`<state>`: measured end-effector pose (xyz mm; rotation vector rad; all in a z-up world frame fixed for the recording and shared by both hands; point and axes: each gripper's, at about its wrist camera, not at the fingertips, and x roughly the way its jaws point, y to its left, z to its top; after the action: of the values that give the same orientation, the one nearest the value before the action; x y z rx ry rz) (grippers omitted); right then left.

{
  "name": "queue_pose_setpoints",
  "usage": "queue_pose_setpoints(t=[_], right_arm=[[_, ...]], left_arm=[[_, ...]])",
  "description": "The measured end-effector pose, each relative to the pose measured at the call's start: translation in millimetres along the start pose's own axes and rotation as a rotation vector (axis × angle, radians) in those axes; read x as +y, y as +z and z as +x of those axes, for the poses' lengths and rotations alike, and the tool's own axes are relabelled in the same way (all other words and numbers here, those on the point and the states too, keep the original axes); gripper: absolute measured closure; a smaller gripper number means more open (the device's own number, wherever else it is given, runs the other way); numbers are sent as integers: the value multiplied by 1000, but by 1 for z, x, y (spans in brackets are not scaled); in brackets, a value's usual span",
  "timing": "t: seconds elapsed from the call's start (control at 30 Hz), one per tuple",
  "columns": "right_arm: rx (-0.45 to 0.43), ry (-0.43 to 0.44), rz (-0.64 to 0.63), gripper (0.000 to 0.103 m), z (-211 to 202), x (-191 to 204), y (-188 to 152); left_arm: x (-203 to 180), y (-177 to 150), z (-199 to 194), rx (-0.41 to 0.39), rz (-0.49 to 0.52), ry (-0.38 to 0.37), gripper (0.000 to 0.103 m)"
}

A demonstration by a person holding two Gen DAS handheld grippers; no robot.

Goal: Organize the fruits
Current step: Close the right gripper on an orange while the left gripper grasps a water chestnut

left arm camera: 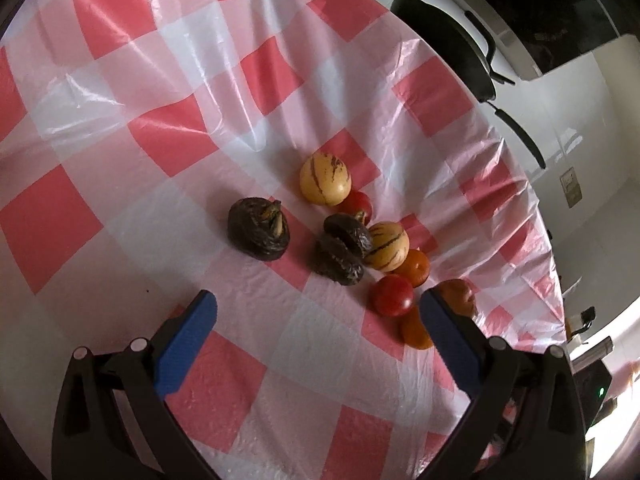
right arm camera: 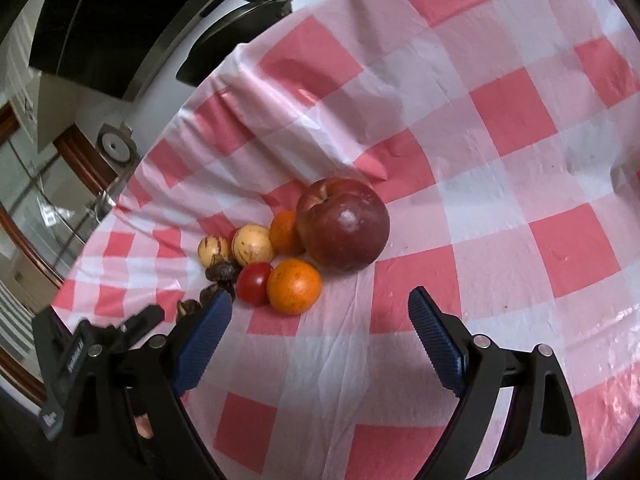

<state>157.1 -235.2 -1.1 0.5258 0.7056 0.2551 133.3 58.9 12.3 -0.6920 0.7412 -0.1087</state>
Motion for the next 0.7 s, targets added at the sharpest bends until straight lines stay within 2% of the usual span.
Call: queue_pose_setpoints(t=[0.07,0.2,0.33,0.43,0.5,0.6,0.67,0.7], right_arm=[[6,1,-11,17,5,2,3],[26,-31,-115,21,21,25,3],[114,-172,-286,31,46,57,-6],[142,-211,-298,43,61,64,-6],[172,-269,-325,46,73,69,-6],[178,-324,-379,51,81,79,-8],[175,-356,-397,61,82,82,-10],[168,-357,-388,61,80,81,-10]], left_arm=[[0,-1,0,2,6,5,2],[1,-2,-4,-8,16,13,2],[-2,-1,-10,-53,57,60,2],[-1,0,-13,-79,52,91,2],[3,2,-16,-101,41,117,2],[10,6,-22,-129,18,156,2],[15,9,-24,-138,2,175,2],[19,11,-25,-142,-5,183,2]])
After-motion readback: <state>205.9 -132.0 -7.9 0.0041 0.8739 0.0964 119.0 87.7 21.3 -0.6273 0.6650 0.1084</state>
